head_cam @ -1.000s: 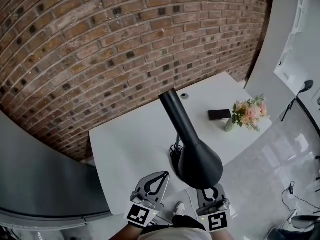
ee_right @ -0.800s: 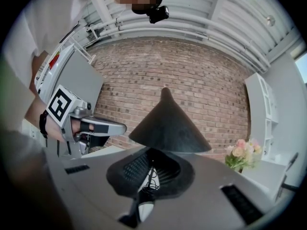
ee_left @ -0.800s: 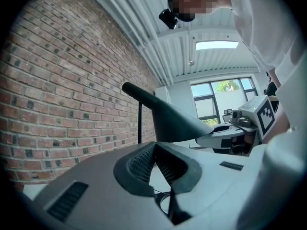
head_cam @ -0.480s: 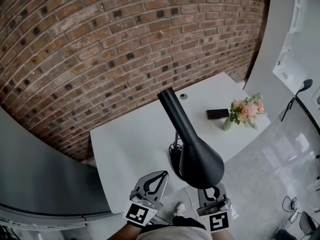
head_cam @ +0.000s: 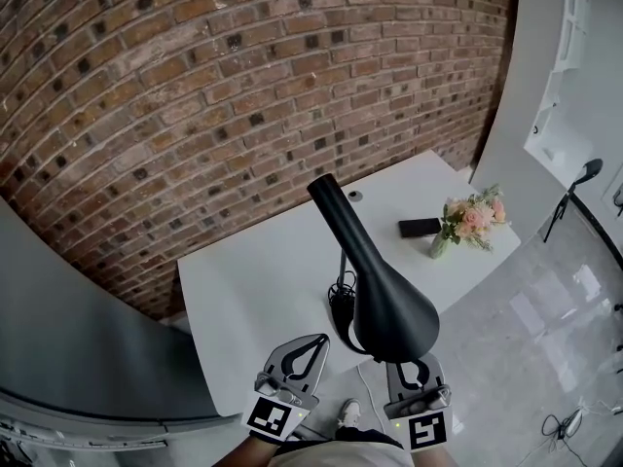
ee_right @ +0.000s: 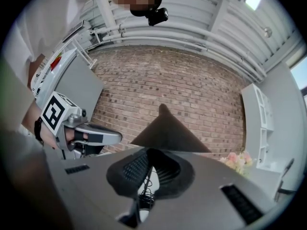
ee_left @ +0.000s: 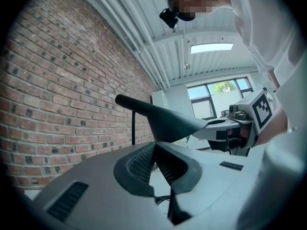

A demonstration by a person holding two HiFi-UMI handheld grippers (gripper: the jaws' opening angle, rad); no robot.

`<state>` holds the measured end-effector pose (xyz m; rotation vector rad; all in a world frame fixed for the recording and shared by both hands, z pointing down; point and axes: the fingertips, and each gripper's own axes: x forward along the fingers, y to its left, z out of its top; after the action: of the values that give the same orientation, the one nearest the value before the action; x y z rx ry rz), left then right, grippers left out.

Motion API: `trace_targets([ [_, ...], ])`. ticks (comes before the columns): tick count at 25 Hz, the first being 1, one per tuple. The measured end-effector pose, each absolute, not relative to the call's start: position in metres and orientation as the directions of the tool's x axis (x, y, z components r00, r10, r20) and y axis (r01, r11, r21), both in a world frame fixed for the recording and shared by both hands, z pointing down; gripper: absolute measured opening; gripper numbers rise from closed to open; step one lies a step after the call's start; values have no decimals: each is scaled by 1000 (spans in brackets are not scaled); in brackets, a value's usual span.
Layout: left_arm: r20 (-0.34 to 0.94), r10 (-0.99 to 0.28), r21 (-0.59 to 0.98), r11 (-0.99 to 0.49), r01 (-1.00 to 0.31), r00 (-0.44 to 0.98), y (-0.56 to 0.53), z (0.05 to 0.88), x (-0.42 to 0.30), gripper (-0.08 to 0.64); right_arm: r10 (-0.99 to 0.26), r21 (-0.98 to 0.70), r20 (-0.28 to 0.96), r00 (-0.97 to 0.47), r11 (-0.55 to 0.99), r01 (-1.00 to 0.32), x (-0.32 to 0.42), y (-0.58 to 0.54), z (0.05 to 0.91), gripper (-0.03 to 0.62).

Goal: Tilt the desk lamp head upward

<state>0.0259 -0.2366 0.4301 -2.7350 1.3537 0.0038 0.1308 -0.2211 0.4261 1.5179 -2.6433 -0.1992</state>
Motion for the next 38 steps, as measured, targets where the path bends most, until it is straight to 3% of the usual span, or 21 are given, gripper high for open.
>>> trace_targets([
  [38,-81,-779,-100,-614,-783,621,-217,413,26,8,-882,190,-23,-471,458,-868,136,-214,387,12],
])
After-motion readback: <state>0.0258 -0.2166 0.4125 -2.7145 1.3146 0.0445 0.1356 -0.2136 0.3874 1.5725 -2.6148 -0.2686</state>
